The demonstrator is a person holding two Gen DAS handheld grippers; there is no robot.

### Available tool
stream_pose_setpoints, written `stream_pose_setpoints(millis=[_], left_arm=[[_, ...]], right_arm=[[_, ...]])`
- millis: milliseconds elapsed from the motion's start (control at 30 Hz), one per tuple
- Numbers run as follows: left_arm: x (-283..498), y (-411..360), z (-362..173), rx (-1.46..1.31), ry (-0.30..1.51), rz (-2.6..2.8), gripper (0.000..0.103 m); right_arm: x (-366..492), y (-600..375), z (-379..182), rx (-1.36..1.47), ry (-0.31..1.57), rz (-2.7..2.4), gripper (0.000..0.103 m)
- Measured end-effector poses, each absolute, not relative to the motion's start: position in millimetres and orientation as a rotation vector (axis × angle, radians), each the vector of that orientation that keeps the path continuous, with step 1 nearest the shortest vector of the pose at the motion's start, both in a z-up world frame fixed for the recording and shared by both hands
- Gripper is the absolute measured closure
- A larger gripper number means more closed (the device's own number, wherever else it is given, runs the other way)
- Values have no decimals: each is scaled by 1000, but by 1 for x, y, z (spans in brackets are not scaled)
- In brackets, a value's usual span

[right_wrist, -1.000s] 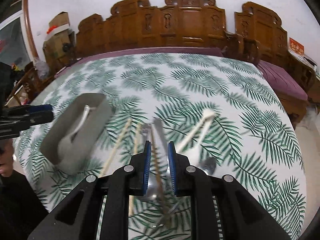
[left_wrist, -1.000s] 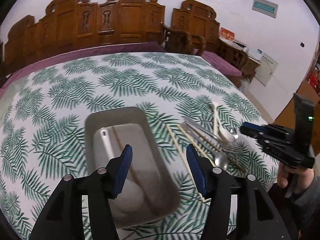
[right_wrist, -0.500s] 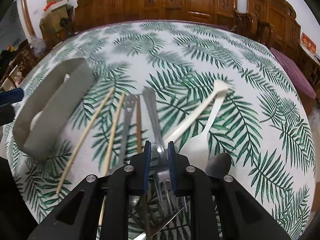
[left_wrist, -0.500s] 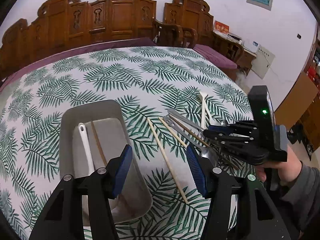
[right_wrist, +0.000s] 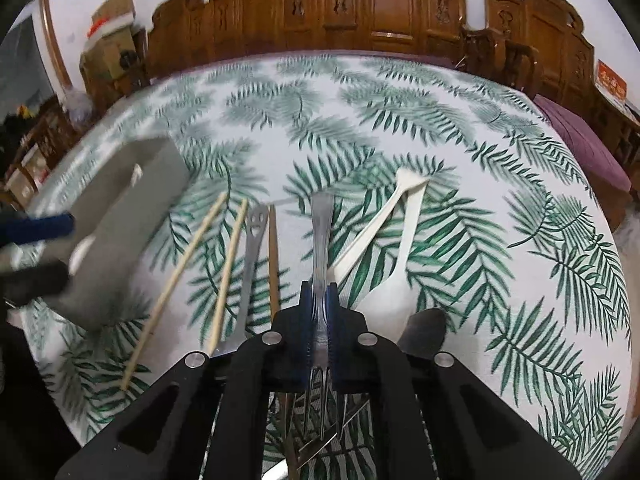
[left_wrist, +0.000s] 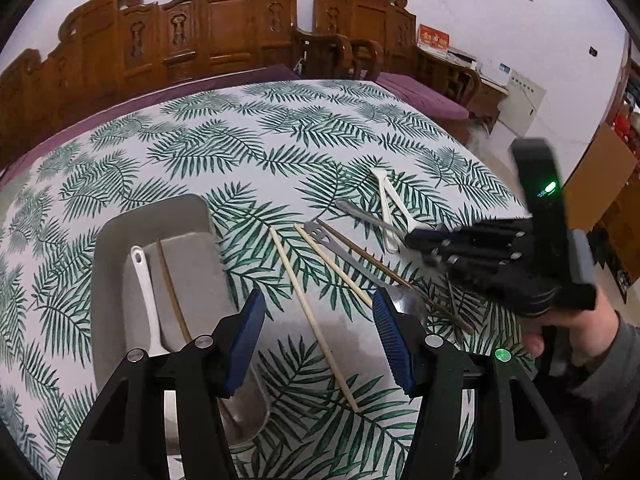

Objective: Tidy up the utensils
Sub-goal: 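Grasp a metal fork from the utensil pile with the right tool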

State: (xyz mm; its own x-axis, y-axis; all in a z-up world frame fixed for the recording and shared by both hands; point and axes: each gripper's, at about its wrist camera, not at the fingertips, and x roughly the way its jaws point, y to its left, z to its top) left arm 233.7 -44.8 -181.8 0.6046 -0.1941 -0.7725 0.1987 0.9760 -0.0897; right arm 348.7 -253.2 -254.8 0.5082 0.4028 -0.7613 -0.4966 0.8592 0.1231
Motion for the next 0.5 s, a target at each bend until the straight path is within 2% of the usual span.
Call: stream_pose_setpoints(millis=[167,500], left_arm=[[236,-57,-193,19,927,-237,64],[210,-67,-213,10,960,-192,72]], right_arm=[[349,-266,-249,-75,864,541,95],[346,-270,-244,-64,837,565,95]])
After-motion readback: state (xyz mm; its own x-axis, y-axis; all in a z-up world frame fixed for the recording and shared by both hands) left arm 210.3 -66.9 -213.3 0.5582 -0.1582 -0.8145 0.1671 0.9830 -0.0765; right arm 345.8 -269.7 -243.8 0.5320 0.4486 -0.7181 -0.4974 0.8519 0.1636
